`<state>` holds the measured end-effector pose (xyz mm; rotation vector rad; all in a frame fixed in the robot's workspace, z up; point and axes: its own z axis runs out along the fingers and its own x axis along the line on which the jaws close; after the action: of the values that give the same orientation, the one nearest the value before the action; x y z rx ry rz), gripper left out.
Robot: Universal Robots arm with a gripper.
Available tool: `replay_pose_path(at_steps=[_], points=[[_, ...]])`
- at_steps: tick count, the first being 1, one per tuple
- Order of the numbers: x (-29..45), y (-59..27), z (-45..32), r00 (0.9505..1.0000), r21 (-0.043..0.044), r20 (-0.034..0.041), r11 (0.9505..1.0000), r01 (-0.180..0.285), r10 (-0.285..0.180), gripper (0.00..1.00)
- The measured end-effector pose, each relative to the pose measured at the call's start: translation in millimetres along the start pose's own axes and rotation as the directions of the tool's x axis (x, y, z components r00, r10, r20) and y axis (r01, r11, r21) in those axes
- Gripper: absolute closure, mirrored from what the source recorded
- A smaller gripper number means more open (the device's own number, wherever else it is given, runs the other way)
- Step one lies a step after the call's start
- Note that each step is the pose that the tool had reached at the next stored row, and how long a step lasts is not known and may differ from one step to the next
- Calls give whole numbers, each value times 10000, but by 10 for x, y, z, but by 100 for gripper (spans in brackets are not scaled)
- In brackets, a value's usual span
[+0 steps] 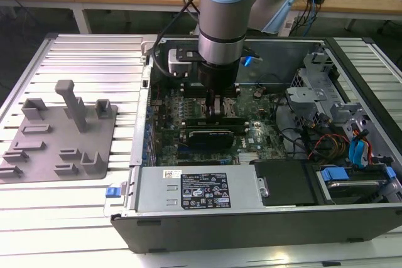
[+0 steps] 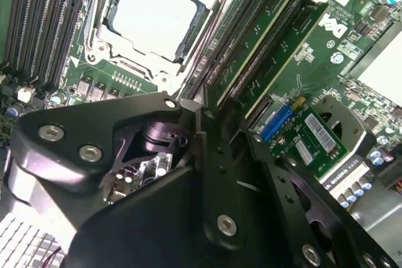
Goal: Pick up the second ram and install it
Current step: 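Insert the second ram into the second slot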
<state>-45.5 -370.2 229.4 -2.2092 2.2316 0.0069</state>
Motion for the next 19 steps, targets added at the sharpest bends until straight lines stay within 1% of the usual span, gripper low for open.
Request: replay_pose_path(at_steps=[3, 4, 8, 10, 12, 19], points=[[-1, 0, -180, 10000, 0, 1, 10000, 0, 0, 77], [-1, -4, -193, 10000, 1, 2, 10000, 1, -1, 77], [-3, -169, -194, 10000, 0, 1, 10000, 0, 0, 77], [-3, -176, -193, 10000, 0, 1, 10000, 0, 0, 78], [-3, -181, -194, 10000, 0, 0, 10000, 0, 0, 92], [-5, -188, -214, 10000, 0, -2, 10000, 0, 0, 92]])
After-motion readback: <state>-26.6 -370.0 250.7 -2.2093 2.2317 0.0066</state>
